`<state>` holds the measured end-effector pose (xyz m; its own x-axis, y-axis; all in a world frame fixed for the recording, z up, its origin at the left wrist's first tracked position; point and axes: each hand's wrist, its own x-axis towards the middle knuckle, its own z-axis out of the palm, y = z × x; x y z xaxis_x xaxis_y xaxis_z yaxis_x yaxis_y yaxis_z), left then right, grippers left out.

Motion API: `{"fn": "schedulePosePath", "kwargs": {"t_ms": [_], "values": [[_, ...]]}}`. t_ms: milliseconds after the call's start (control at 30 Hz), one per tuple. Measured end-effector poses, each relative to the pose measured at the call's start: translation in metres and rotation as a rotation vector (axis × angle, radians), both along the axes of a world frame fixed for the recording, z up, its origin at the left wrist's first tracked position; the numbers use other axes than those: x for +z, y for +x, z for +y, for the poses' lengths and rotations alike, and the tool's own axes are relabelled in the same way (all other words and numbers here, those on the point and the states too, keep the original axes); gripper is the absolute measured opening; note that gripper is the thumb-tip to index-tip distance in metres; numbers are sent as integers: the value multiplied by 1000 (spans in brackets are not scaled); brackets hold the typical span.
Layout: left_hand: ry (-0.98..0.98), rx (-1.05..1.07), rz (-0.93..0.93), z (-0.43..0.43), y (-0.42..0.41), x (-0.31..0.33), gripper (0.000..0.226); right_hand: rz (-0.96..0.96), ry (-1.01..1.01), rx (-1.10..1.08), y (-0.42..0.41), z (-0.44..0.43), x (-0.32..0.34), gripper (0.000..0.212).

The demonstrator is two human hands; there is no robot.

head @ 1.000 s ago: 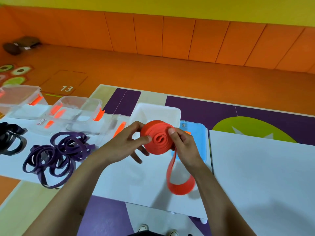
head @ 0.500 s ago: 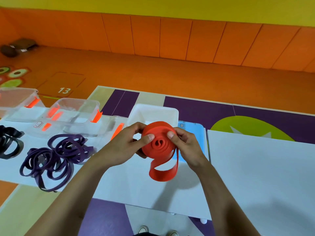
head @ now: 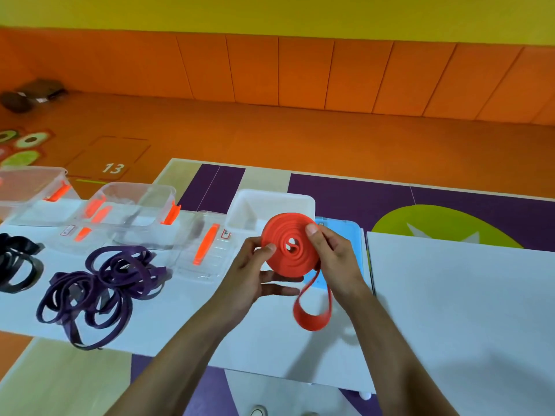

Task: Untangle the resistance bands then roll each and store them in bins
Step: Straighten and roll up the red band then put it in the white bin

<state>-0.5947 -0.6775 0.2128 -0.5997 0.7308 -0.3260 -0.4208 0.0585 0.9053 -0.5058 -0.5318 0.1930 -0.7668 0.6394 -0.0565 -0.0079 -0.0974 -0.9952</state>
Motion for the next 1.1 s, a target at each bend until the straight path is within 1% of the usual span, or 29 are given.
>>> {"fn": "schedulePosePath", "kwargs": {"t_ms": [67, 167, 200, 267, 333, 400, 467, 633, 733, 867, 1000, 1100], "values": [[-118, -52, 133, -4, -11, 3, 27, -38, 38, 52, 4, 5, 0, 38], [-241, -84, 401, -10, -28, 9, 37, -86, 103, 146, 12, 12, -3, 29], [-262, -96, 477, -11, -32, 11, 36, -93, 111, 178, 14, 12, -2, 28], [-306, -190, 603, -12, -38, 14, 30, -110, 140, 233, 15, 9, 0, 31], [-346, -325, 660, -12, -42, 19, 28, -122, 183, 255, 14, 7, 0, 35], [-352, -390, 657, -11, -42, 20, 35, -132, 206, 260, 16, 8, 0, 37], [-332, -380, 649, -10, -38, 18, 42, -141, 203, 261, 17, 11, 0, 37], [-257, -225, 561, -2, -20, 1, 38, -189, 267, 273, 18, 27, 1, 27], [-204, -98, 475, 5, -11, -9, 41, -164, 246, 259, 21, 32, -4, 30], [-125, 41, 364, 19, 2, -21, 40, -61, 175, 117, 20, 27, -14, 46], [-94, 201, 226, 33, 13, -32, 39, 12, 113, -92, 19, 20, -32, 34], [-99, 245, 156, 41, 21, -39, 35, -10, 129, -131, 21, 17, -44, 34]]}}
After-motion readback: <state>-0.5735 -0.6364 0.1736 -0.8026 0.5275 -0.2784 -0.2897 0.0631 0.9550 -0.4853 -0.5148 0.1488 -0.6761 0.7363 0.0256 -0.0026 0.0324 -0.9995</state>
